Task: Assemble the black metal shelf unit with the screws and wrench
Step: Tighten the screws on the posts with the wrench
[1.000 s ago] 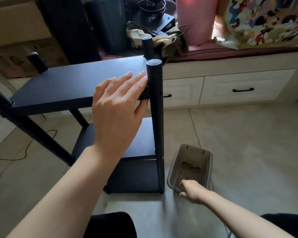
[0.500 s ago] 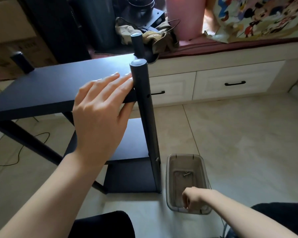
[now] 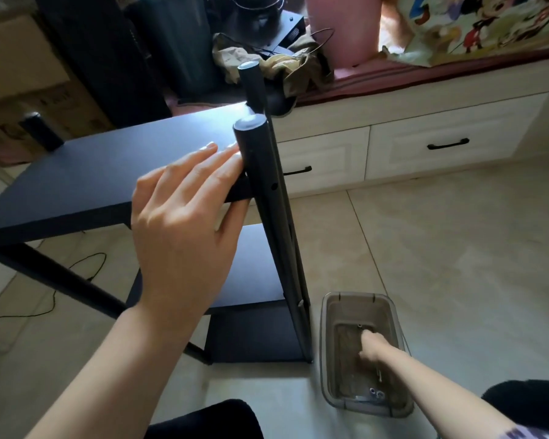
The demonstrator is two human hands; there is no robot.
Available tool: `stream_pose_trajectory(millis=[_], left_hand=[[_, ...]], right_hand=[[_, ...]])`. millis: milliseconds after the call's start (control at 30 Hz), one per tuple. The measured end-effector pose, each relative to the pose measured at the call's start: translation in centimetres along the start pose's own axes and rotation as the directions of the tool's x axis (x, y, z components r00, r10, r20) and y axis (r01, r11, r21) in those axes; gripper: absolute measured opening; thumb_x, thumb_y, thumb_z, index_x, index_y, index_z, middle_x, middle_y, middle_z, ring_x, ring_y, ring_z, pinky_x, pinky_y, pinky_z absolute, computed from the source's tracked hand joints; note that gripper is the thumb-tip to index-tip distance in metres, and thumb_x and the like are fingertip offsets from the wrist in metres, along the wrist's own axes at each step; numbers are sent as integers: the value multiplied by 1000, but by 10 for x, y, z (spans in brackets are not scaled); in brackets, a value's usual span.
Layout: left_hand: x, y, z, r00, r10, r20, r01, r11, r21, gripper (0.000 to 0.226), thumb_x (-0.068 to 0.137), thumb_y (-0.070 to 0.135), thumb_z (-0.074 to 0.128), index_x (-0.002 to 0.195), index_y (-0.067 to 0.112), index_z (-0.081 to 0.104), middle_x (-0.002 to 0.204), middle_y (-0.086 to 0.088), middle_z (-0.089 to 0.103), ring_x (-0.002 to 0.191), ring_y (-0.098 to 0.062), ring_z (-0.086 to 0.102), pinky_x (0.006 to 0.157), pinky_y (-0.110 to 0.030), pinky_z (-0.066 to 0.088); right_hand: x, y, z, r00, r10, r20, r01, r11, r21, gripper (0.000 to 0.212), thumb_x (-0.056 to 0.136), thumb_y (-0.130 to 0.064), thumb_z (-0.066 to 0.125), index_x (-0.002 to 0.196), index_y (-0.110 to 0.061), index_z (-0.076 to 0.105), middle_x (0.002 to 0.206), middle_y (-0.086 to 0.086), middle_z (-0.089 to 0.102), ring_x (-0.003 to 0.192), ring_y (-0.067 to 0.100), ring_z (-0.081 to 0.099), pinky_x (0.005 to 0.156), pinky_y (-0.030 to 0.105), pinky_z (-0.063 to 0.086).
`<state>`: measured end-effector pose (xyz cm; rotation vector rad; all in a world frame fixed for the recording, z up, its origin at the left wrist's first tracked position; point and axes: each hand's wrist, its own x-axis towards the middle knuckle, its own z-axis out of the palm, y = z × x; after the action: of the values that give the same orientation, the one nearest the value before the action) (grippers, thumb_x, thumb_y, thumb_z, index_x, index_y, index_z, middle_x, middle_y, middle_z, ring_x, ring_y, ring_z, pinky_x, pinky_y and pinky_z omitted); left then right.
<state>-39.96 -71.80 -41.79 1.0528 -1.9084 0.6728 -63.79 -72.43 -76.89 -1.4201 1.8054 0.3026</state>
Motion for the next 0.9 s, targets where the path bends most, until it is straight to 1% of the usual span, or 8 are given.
stream_pose_trajectory(millis=[100, 333, 400, 433, 567, 700, 800, 900], left_hand=[[-1, 1, 0, 1000, -7, 9, 7, 1000, 1, 26, 95, 11, 70, 120, 7, 72, 125, -2, 68, 122, -23, 63, 102, -43, 44], [1, 4, 0, 1000, -21, 22, 21, 1000, 0, 25, 94, 8, 69, 118, 4, 71, 124, -5, 68, 121, -25, 63, 100, -47, 46], [2, 5, -1, 999, -25, 21, 25, 1000, -2, 24, 93, 7, 70, 118, 4, 71, 123, -4, 67, 120, -25, 63, 100, -48, 47], [2, 6, -1, 999, -27, 21, 27, 1000, -3, 24, 93, 7, 70, 117, 4, 72, 123, -4, 67, 120, -25, 64, 100, -48, 47], [2, 6, 0, 999, -35, 29, 36, 999, -9, 26, 92, 7, 70, 118, 4, 71, 124, -3, 67, 120, -25, 63, 99, -50, 47], [2, 7, -1, 999, -45, 16, 45, 999, -6, 27, 92, 8, 69, 118, 5, 71, 123, -3, 68, 121, -24, 63, 101, -46, 46], [3, 9, 0, 999, -51, 9, 51, 999, -7, 26, 91, 8, 70, 117, 5, 72, 122, -3, 69, 120, -24, 64, 100, -46, 46], [2, 9, 0, 998, -59, 11, 59, 998, -7, 28, 91, 10, 69, 118, 7, 72, 123, -2, 70, 120, -23, 64, 101, -45, 46]], right_hand=[[10, 0, 11, 999, 52, 2, -52, 998, 29, 47, 100, -12, 45, 143, 3, 34, 144, 20, 45, 129, 30, 51, 102, 30, 44], [24, 0, 14, 985, 133, -110, -118, 985, 128, 33, 98, -3, 41, 130, 0, 50, 130, 17, 58, 116, 29, 60, 91, 33, 49], [27, 1, 16, 985, 100, -141, -81, 987, 139, 23, 101, -7, 36, 110, -6, 57, 117, 12, 63, 101, 25, 62, 85, 34, 51], [27, 2, 17, 986, 83, -146, -66, 991, 117, 22, 101, -9, 35, 108, -9, 56, 117, 11, 62, 98, 23, 61, 86, 34, 50], [32, 6, 23, 991, 2, -131, 2, 1000, 26, 33, 98, -9, 38, 129, -10, 48, 134, 13, 53, 114, 27, 57, 94, 35, 47], [35, 16, 31, 964, -199, -176, 164, 967, -193, 36, 102, -17, 30, 120, -2, 57, 124, 19, 60, 111, 35, 57, 94, 37, 45], [29, 17, 30, 951, -270, -152, 228, 942, -247, 38, 102, -19, 29, 110, -1, 61, 114, 18, 62, 105, 33, 58, 90, 35, 45], [20, 12, 28, 962, -235, -141, 209, 962, -178, 38, 101, -22, 30, 104, -5, 63, 106, 14, 62, 97, 28, 58, 82, 32, 42]])
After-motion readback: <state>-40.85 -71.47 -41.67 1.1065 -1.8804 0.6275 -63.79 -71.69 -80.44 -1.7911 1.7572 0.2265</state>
